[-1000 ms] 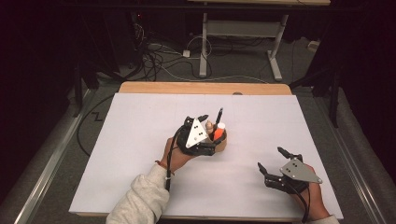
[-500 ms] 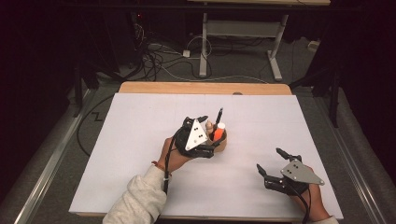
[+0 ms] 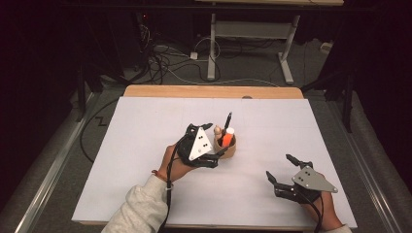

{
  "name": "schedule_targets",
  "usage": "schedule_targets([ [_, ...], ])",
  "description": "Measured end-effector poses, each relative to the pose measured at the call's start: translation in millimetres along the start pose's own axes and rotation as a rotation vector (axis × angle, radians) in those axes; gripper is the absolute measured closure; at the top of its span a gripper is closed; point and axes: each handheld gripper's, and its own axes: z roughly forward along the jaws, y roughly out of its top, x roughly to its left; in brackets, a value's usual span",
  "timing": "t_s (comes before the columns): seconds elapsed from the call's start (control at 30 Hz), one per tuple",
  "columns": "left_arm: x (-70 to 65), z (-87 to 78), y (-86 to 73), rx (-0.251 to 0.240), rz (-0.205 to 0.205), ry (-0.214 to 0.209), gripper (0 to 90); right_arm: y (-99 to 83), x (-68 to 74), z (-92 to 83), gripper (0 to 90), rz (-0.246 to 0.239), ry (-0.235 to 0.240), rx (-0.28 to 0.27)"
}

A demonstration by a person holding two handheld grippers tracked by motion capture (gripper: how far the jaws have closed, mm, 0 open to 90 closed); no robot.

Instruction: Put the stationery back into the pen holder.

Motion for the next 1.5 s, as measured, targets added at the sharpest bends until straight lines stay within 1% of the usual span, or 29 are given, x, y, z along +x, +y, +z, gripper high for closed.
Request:
schedule_targets([
  [0.1, 0.1, -4.0, -3.2, 0.01, 0.007, 0.009, 15.5, 0.6, 0.1, -1.8, 18.1, 0.006, 0.025, -0.017],
  [0.2, 0.6, -8.6, -6.3, 0.011, 0.017, 0.015, 15.4, 1.3, -0.3, -2.9, 18.6, 0.008, 0.034, -0.029],
  [0.23, 0.6, -10.0, -7.1, 0.014, 0.02, 0.026, 15.4, 1.2, -0.3, -3.1, 18.7, 0.007, 0.035, -0.029],
  [0.43, 0.4, -17.6, -13.9, 0.011, 0.026, 0.03, 15.5, 1.3, 1.2, -3.4, 18.9, 0.003, 0.043, -0.027],
  [0.5, 0.7, -19.9, -15.6, 0.019, 0.027, 0.035, 15.4, 1.4, 1.7, -4.2, 18.9, 0.0, 0.041, -0.032],
  [0.67, -1.0, -26.8, -22.1, 0.03, 0.042, 0.063, 15.5, 1.6, 2.0, -5.2, 19.0, 0.004, 0.043, -0.038],
  [0.7, -1.3, -28.7, -23.9, 0.026, 0.043, 0.065, 15.5, 1.6, 2.2, -5.2, 19.1, 0.005, 0.044, -0.035],
  [0.73, -1.3, -30.5, -25.8, 0.021, 0.042, 0.068, 15.5, 1.6, 2.3, -5.0, 19.0, 0.004, 0.046, -0.036],
  [0.8, -0.5, -33.3, -29.1, 0.03, 0.039, 0.075, 15.5, 1.4, 2.3, -4.5, 19.1, 0.003, 0.049, -0.037],
  [0.87, -0.3, -37.3, -33.6, 0.019, 0.045, 0.087, 15.5, 1.3, 2.3, -4.3, 19.1, 0.003, 0.05, -0.038],
  [0.93, 0.3, -40.6, -38.0, 0.015, 0.035, 0.089, 15.6, 1.1, 2.1, -4.3, 19.2, 0.002, 0.048, -0.039],
  [1.07, -0.2, -46.6, -46.6, 0.022, 0.03, 0.099, 15.5, 0.8, 0.9, -4.6, 19.2, 0.015, 0.056, -0.04],
  [1.13, -0.4, -50.5, -51.2, 0.019, 0.032, 0.113, 15.6, 0.8, 0.1, -4.8, 19.3, 0.022, 0.056, -0.041],
  [1.17, -0.2, -51.9, -53.4, 0.018, 0.024, 0.113, 15.5, 0.7, 0.0, -4.8, 19.4, 0.024, 0.056, -0.042],
  [1.23, -0.7, -55.1, -57.4, 0.02, 0.03, 0.131, 15.5, 0.4, 0.5, -4.7, 19.4, 0.017, 0.051, -0.041],
  [1.3, -0.3, -58.3, -60.7, 0.027, 0.023, 0.132, 15.5, 0.0, 1.0, -4.5, 19.4, 0.01, 0.053, -0.04],
  [1.37, -1.5, -62.5, -65.0, 0.023, 0.021, 0.145, 15.5, -0.4, 1.5, -4.0, 19.4, 0.01, 0.055, -0.037],
  [1.5, -3.6, -70.5, -74.9, 0.036, 0.015, 0.147, 15.5, -1.0, 2.0, -4.2, 19.4, 0.006, 0.053, -0.037],
])
